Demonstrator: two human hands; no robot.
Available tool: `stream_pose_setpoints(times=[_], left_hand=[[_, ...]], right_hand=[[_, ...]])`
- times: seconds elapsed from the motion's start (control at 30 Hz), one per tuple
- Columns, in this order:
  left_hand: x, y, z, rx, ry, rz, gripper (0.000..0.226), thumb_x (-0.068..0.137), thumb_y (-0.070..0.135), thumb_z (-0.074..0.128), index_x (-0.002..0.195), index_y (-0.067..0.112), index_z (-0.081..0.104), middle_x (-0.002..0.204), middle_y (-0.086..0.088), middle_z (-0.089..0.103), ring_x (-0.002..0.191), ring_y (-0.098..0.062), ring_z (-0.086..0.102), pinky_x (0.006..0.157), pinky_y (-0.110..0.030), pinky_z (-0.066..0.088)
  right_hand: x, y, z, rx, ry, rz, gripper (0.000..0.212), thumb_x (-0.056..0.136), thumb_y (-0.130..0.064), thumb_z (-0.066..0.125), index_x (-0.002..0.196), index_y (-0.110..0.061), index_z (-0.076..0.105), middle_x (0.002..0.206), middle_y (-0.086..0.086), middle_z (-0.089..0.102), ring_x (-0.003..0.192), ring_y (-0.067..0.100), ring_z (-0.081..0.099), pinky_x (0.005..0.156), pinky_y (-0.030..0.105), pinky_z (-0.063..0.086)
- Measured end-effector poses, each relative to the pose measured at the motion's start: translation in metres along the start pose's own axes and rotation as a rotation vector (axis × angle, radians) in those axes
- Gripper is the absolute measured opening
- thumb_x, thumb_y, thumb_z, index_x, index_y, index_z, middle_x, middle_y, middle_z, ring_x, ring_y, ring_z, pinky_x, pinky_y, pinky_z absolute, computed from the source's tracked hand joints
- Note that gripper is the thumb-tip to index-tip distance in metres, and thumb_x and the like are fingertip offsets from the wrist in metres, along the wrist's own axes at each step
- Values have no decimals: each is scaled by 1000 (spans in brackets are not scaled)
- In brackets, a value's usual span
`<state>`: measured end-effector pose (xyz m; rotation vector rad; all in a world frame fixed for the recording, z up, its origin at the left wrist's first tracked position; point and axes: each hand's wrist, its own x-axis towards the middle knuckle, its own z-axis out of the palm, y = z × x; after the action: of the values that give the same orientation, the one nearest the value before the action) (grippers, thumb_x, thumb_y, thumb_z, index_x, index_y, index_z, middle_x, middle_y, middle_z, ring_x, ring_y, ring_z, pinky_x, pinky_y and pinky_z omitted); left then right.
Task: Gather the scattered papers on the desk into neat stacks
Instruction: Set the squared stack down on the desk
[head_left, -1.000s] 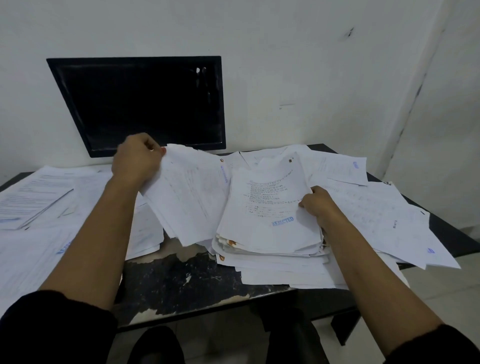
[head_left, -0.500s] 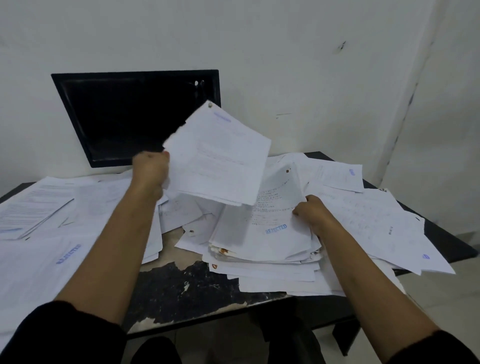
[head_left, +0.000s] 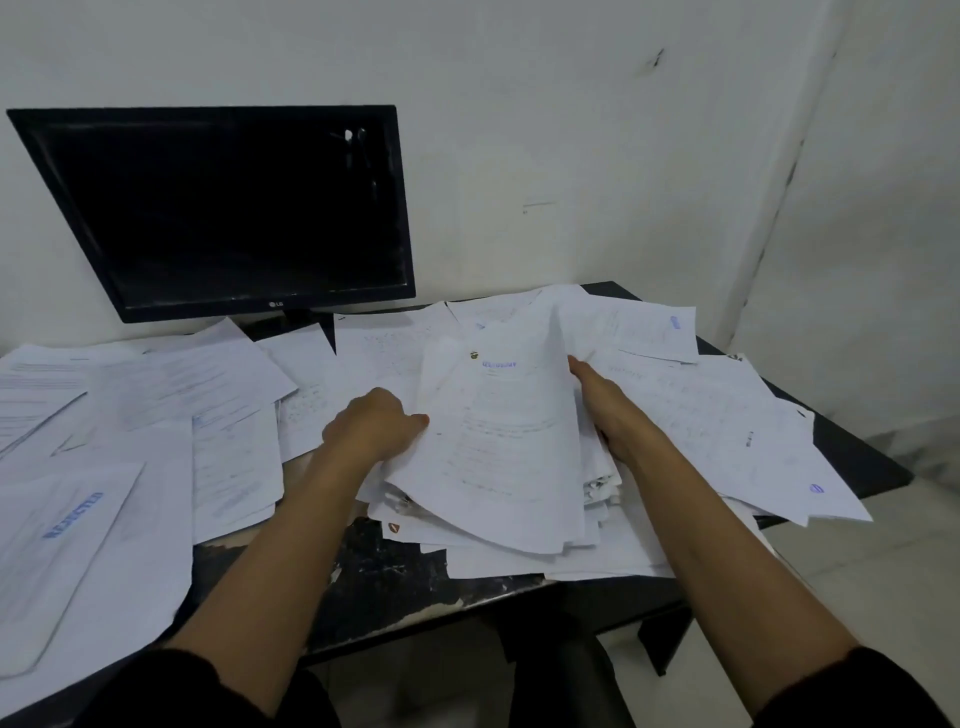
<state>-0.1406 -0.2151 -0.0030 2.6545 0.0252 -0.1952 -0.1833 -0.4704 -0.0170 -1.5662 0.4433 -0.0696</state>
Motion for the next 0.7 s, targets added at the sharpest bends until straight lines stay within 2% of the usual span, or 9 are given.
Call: stream_pose_setpoints(times=[0.07,0.1,0.17,0.23,0.3,0.37,0.47,0.57,0.7], left_hand=[[5,5,3,54,62,-1,58,86,59,58,118,10,55,122,-12,57,113,-34,52,91,-40,45],[7,9,4,14,66,-15,71,87,60,57,134,8,45,134,-14,50,123,-36,46,99,-43,42],[10,17,7,-128,-3,-43,83,89,57,57,145,3,29,144,-17,42,129,-36,43,101,-41,42],[14,24,9,-203,-67,-32,71,92,50,57,139,-1,39,137,-18,50,121,-34,51,87,-34,45],[17,28,9,-232,-89,-20,63,94,43,58,135,-3,44,135,-17,52,121,-33,51,86,-32,41],[19,30,10,-277,-139,-12,63,94,40,61,136,-3,43,137,-17,51,123,-32,49,88,-31,39],[23,31,12,-306,-197,-2,64,93,37,63,139,-3,41,141,-16,48,125,-31,47,92,-30,37],[28,26,15,-359,-172,0,60,92,33,65,136,0,42,137,-15,50,122,-31,49,95,-33,40],[32,21,11,-549,-46,52,48,90,27,69,124,2,48,117,-8,56,90,-18,55,74,-27,43]], right_hand=[[2,2,-2,89,-25,-47,67,91,-62,45,145,-21,44,144,0,49,127,21,50,112,42,36],[3,2,-3,113,-38,-58,63,91,-60,48,141,-23,48,139,0,55,123,21,55,110,42,39],[0,0,-5,66,-57,-16,51,87,-51,59,128,-20,59,119,4,67,103,24,66,97,42,50],[-2,1,-8,-80,-60,16,36,84,-32,68,112,-10,63,105,11,70,88,27,69,85,40,56],[-4,2,-8,-185,-23,-1,16,85,-16,71,92,-7,60,91,9,66,76,22,65,69,32,56],[-3,2,-6,-193,-2,-6,23,84,-17,73,97,-4,60,86,4,63,72,18,62,55,24,51],[-2,-2,0,-167,-46,12,35,85,-22,70,114,-7,60,100,6,66,80,20,65,60,25,51],[-3,-6,3,-176,-95,-65,34,88,-5,62,121,-8,56,110,5,62,84,17,61,63,23,49],[-9,-11,-1,-81,-101,-235,52,87,1,61,135,-15,49,123,3,60,98,16,61,72,23,50]])
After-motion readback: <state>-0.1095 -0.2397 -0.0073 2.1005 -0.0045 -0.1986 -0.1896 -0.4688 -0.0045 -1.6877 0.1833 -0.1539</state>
